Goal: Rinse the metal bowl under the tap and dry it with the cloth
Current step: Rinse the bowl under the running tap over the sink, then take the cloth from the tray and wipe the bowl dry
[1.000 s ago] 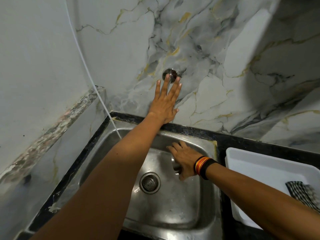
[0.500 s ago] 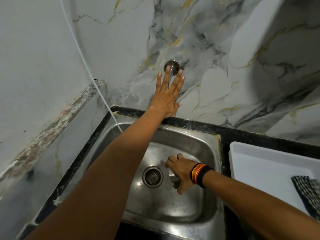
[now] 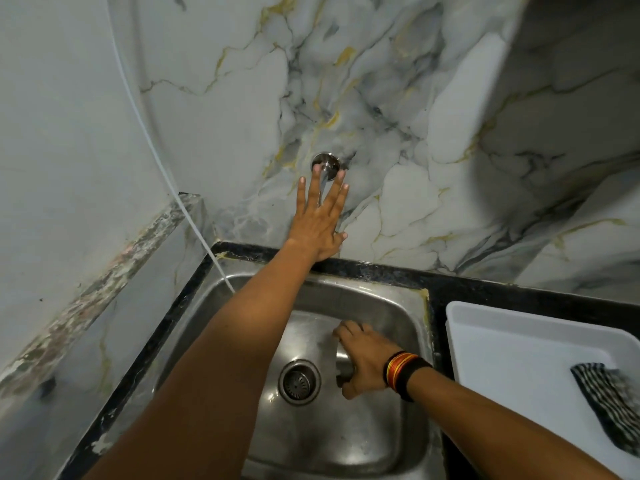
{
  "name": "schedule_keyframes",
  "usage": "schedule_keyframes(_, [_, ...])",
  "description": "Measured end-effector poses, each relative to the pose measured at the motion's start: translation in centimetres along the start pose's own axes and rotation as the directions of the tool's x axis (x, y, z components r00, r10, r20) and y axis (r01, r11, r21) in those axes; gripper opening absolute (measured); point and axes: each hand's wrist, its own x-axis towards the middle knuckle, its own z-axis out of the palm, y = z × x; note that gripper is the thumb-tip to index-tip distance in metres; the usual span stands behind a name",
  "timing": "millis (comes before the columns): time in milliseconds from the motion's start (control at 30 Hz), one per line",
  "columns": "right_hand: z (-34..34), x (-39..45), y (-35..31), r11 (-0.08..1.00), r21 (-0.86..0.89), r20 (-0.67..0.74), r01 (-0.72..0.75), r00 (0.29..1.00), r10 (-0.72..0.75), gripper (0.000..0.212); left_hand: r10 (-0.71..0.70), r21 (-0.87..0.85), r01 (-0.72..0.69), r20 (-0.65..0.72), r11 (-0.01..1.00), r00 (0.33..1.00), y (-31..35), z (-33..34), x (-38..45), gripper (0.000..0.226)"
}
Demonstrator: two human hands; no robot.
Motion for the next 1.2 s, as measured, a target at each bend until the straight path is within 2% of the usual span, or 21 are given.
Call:
schedule_keyframes(100, [-2.0,-2.2,0.6,0.946,0.312,-0.228,-0.088,0.96,0.164,0.081,0.014,-0.031,-0.012,0.07,0.999,0.997,-0.3,-0.9,0.1,0.104])
schedule_keyframes(167, [-3.2,-3.9,1.5,0.838,0.54,-0.403,-0.078,0.85,0.339,0.074,0.048,-0.112,-0.04,0.065,0.993,0.997,-0.6,-1.7,-0.6,0.098])
schedule_keyframes(200, [-3.8,-4.8,2.0,0.781,0.623,-0.469,-0.047,0.777,0.421,0.074,0.067,-0.188,-0.063,0.014,0.98,0.998,-0.5,-2.0,-1.3,0.095])
schedule_keyframes(267, [-5.0,-6.7,2.8,0.698,0.716,-0.524,0.005,0.665,0.533,0.078,0.06,-0.422,-0.094,-0.093,0.902,0.994,0.8,-2.4,-3.6,0.087])
schedule_keyframes(300, [-5.4,-7.3,3.2,0.665,0.747,-0.532,0.028,0.625,0.571,0.079,0.031,-0.586,-0.083,-0.098,0.806,0.995,1.8,-2.5,-4.9,0.085])
schedule_keyframes(367, [-6.0,-8.5,3.6,0.589,0.802,-0.534,0.093,0.553,0.639,0.078,-0.002,-0.876,0.039,0.043,0.48,0.999,4.6,-3.4,-7.5,0.089])
schedule_keyframes(400, [-6.3,-9.0,3.6,0.56,0.818,-0.537,0.133,0.525,0.66,0.077,0.03,-0.944,0.108,0.124,0.312,0.992,6.0,-4.2,-8.9,0.096])
schedule_keyframes(433, [-6.6,-9.3,3.5,0.539,0.824,-0.544,0.173,0.509,0.668,0.079,0.066,-0.969,0.149,0.165,0.199,0.984,7.3,-5.0,-10.2,0.105])
schedule_keyframes(500, [-7.0,-9.9,2.8,0.501,0.832,-0.546,0.238,0.511,0.664,0.087,0.113,-0.977,0.2,0.207,0.071,0.972,9.2,-6.0,-12.1,0.127])
schedule_keyframes(567, [-7.1,-10.4,2.1,0.442,0.852,-0.52,0.28,0.543,0.659,0.09,0.146,-0.975,0.221,0.217,-0.012,0.965,10.4,-6.4,-13.0,0.14])
schedule_keyframes(667, [-7.2,-11.2,1.6,0.317,0.887,-0.461,0.335,0.612,0.643,0.089,0.129,-0.971,0.24,0.236,-0.012,0.963,11.7,-7.0,-13.4,0.15])
schedule_keyframes(767, [-7.7,-12.3,1.5,0.227,0.907,-0.415,0.355,0.66,0.627,0.089,-0.005,-0.979,0.202,0.202,0.031,0.979,13.0,-6.9,-13.2,0.16])
schedule_keyframes(833, [-7.9,-13.4,1.6,0.215,0.91,-0.411,0.355,0.69,0.596,0.084,-0.085,-0.986,0.155,0.15,0.054,0.985,13.8,-6.2,-13.0,0.165])
schedule_keyframes(900, [-7.7,-14.6,2.5,0.213,0.92,-0.39,0.328,0.726,0.566,0.092,-0.116,-0.99,0.114,0.103,0.088,0.988,14.7,-5.8,-12.8,0.16])
schedule_keyframes(933, [-7.6,-15.5,3.3,0.258,0.922,-0.385,0.287,0.73,0.564,0.093,-0.122,-0.991,0.088,0.075,0.104,0.99,15.4,-5.6,-12.7,0.157])
schedule_keyframes(1000, [-7.3,-17.1,5.4,0.401,0.902,-0.389,0.159,0.699,0.6,0.088,-0.119,-0.99,0.041,0.025,0.134,0.993,16.7,-5.6,-12.6,0.157])
schedule_keyframes(1100, [-5.4,-20.8,11.7,0.584,0.795,-0.41,-0.166,0.562,0.718,0.082,-0.121,-0.992,-0.008,-0.024,0.129,0.992,19.3,-5.3,-12.6,0.154])
schedule_keyframes(1133, [-4.5,-22.1,14.1,0.622,0.713,-0.404,-0.323,0.537,0.741,0.078,-0.125,-0.992,-0.021,-0.037,0.126,0.991,19.9,-5.1,-12.7,0.154])
schedule_keyframes(1200, [-2.1,-25.3,19.0,0.583,0.516,-0.286,-0.627,0.516,0.807,0.073,-0.118,-0.992,-0.006,-0.021,0.124,0.993,21.4,-4.9,-12.8,0.154])
